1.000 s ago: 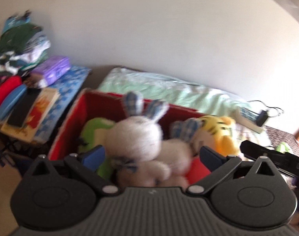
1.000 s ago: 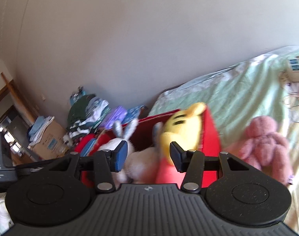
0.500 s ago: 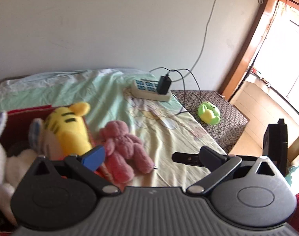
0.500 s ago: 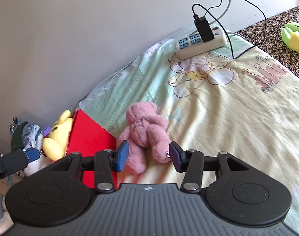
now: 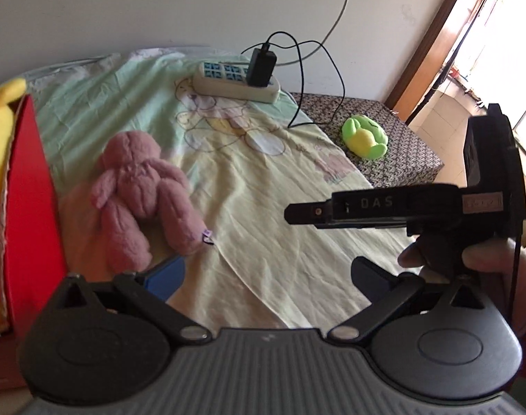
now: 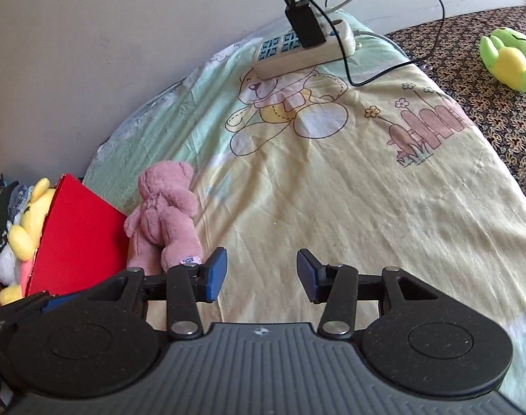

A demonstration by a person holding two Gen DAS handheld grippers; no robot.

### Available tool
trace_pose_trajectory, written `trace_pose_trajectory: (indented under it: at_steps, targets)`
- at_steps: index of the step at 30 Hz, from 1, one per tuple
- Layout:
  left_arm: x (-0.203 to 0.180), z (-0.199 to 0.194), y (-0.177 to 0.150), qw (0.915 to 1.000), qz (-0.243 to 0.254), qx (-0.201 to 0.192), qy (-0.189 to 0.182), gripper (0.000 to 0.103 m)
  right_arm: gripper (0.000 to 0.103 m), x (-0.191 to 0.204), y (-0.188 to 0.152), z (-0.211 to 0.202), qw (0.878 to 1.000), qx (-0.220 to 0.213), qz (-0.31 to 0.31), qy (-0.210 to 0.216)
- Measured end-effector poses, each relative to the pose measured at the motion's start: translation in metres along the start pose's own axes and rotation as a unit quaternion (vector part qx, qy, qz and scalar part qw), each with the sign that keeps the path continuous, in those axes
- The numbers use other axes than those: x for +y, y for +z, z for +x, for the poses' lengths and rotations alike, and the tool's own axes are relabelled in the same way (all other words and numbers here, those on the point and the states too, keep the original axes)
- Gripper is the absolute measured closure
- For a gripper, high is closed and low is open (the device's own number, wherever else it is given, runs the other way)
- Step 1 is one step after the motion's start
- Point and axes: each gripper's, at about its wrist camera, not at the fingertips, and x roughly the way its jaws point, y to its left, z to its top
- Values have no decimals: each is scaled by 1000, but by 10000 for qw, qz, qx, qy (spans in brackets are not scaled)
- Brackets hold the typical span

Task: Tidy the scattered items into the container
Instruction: 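Move both grippers back to the pink plush bunny on the bed, then close both grippers on the pink plush bunny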

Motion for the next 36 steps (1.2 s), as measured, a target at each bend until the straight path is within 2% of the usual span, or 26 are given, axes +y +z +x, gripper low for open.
trace_pose_trajectory:
  at_steps: [4, 10, 12, 15, 18, 25, 30, 36]
  targets:
    - [-4, 9, -10, 9989, -128, 214, 386, 1, 54, 3, 12, 20, 9975, 406, -155, 556]
    - [4, 13, -18, 9943, -427, 393, 890, 1, 54, 27, 21, 53, 9893, 685, -592, 1143]
    - [5, 10, -18, 9927, -445, 367, 1061, 1, 55, 35, 23, 68, 9879, 773, -624, 1190]
    - [5, 6, -19, 9923, -551, 332, 1056, 1, 58, 45, 24, 89, 9849, 900, -695, 1305]
    - [4, 5, -21, 9911, -544, 353, 1166, 1, 69, 53, 20, 104, 9840, 964, -807, 1266]
    - [10, -1, -18, 9914, -860, 154, 977, 1, 74, 39, 18, 80, 9845, 878, -776, 1309]
    - [11, -3, -15, 9935, -903, 55, 685, 1, 74, -3, 11, 35, 9861, 935, -696, 1181]
    - [10, 12, -9, 9942, -1044, 98, 252, 1, 74, -48, -21, -8, 9898, 1105, -416, 795]
